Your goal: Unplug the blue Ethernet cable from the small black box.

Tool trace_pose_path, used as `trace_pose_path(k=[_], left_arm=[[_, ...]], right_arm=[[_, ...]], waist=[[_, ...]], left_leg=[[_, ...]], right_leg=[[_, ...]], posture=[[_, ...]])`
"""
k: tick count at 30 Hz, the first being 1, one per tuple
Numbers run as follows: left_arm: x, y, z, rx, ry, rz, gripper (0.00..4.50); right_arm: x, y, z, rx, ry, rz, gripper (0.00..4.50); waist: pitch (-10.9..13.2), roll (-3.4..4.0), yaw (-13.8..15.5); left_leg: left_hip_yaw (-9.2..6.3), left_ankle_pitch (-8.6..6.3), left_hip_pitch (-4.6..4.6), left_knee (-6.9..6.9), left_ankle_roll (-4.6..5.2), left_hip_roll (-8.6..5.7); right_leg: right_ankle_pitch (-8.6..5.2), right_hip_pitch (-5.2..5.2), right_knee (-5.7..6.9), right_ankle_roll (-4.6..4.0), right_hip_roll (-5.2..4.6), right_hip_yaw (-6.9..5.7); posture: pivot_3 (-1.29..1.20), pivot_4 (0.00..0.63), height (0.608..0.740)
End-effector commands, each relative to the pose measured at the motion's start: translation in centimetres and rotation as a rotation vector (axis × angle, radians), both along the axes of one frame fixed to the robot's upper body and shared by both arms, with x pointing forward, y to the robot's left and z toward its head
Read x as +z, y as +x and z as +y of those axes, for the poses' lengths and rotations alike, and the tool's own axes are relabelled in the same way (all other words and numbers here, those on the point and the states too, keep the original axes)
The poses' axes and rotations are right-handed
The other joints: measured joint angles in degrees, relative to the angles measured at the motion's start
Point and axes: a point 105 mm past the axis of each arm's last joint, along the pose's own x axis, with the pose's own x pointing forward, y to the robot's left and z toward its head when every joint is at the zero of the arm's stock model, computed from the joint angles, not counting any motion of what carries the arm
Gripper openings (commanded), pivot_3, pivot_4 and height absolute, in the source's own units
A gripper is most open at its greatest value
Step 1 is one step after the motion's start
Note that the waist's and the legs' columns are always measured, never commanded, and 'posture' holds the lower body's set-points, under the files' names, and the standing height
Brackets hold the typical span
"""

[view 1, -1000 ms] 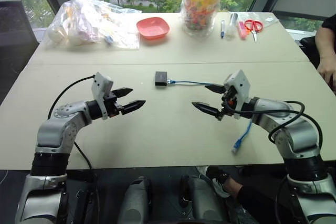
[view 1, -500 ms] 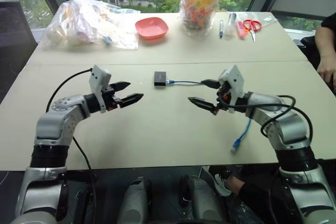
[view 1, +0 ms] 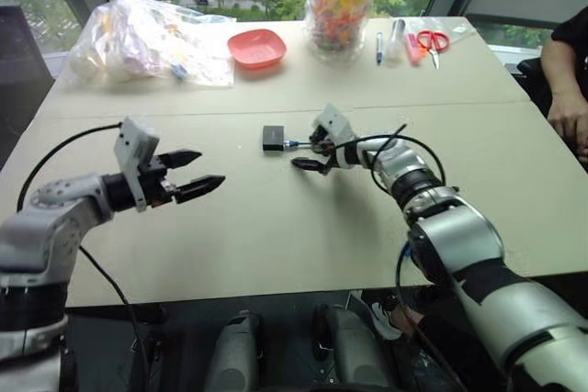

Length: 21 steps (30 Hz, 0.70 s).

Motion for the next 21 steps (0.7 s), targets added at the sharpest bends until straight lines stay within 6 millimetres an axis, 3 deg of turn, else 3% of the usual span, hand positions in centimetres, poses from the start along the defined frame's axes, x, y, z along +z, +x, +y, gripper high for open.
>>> trace_pose_path(k=[1, 4, 9, 14, 17, 21], left_arm=[[1.9, -1.6, 0.3, 0.073, -0.005, -0.082, 4.5], [1.9, -3.1, 0.9, 0.141, 0.003, -0.082, 4.5], [1.9, -4.3, 2.1, 0.204, 0.003, -0.06, 4.5], [1.7, -2.2, 3.1, 0.219, -0.05, -0.055, 4.5], [2.0, 1.9, 4.0, 0.207, -0.134, -0.063, 4.5], [2.7, 7.1, 2.6, 0.095, -0.236, -0.046, 4.5]], right_arm=[[-0.3, 0.1, 1.3, -0.005, -0.057, -0.019, 3.96], [-1.1, -0.2, 2.2, 0.007, -0.087, -0.006, 2.65], [-0.9, -1.3, 3.7, 0.114, -0.069, 0.041, 0.04], [1.0, -0.2, 3.4, 0.107, -0.13, -0.112, 0.04], [3.8, 0.9, 2.7, 0.128, -0.255, -0.388, 0.04], [5.6, 0.5, 2.6, 0.202, -0.32, -0.624, 0.04]], waist=[[-0.02, -0.03, -0.02], [-0.02, -0.02, -0.12], [-0.03, -0.01, 0.06], [-0.02, 0.0, 0.03], [0.0, 0.03, 0.47], [0.0, -0.02, 0.61]], left_leg=[[-0.01, 0.04, 0.03, 0.01, -0.07, 0.0], [-0.03, 0.07, 0.28, 0.01, -0.14, 0.04], [-0.13, 0.16, 0.48, 0.06, -0.3, 0.04], [-0.16, 0.17, 0.48, 0.06, -0.31, 0.04], [-0.17, 0.19, 0.33, 0.06, -0.34, 0.02], [-0.1, 0.31, 0.18, 0.09, -0.46, -0.23]], right_leg=[[0.01, 0.02, 0.0, -0.01, 0.0, 0.0], [-0.07, 0.17, 0.04, -0.02, 0.01, 0.02], [-0.15, 0.18, 0.35, -0.23, 0.04, 0.03], [-0.16, 0.17, 0.36, -0.25, 0.07, 0.03], [-0.16, 0.05, 0.39, -0.25, 0.09, -0.01], [-0.13, 0.04, 0.41, -0.19, 0.02, -0.05]], posture=[[0.0, 0.15, 0.74], [0.0, 0.15, 0.74], [0.0, 0.15, 0.74], [0.0, 0.15, 0.74], [0.0, 0.15, 0.74], [0.0, 0.15, 0.74]])
